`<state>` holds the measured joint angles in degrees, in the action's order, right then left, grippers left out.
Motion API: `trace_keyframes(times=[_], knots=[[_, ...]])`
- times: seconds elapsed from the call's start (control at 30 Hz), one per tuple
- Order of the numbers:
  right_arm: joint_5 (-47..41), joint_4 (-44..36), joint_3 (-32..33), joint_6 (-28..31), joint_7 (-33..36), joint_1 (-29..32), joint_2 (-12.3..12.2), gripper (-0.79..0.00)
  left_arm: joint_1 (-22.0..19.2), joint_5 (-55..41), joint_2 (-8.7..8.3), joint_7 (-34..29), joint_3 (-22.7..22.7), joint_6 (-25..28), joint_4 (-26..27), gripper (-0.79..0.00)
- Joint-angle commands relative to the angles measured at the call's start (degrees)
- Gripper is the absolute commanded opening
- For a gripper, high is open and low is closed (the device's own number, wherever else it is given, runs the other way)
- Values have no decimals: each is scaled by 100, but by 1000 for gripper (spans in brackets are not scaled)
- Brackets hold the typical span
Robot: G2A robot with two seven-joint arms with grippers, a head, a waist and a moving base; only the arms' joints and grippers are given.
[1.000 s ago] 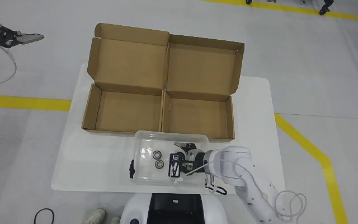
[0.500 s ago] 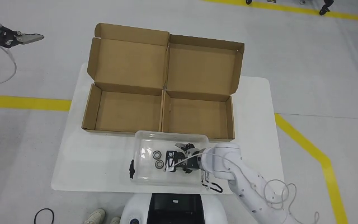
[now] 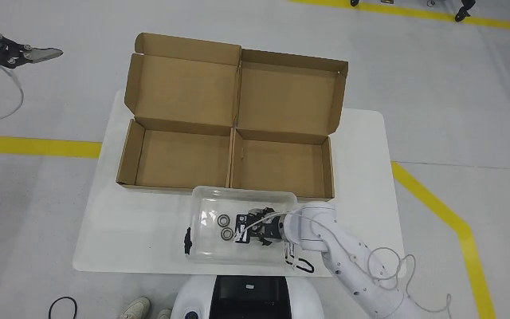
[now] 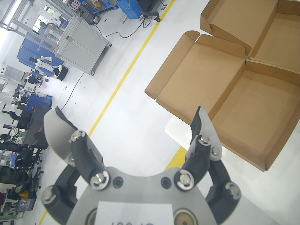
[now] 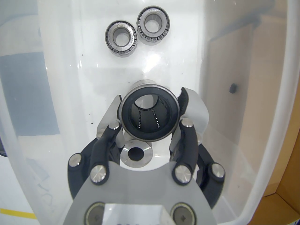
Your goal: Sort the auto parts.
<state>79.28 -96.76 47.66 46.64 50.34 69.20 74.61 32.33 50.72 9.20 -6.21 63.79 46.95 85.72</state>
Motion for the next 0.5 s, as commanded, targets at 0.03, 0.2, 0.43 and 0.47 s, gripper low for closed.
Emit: trace_keyframes(times=[0.03, 0.2, 0.43, 0.47], knots=[[-76, 14, 26, 37, -127, -15, -20, -785, 0, 0, 0, 0, 0, 0, 0, 0], [2, -292, 105, 30, -306, 76, -81, -785, 0, 0, 0, 0, 0, 0, 0, 0], [-385, -486, 374, 348, -1313, 164, -169, -785, 0, 0, 0, 0, 0, 0, 0, 0], [-454, -499, 424, 385, -1502, 163, -179, -785, 0, 0, 0, 0, 0, 0, 0, 0]])
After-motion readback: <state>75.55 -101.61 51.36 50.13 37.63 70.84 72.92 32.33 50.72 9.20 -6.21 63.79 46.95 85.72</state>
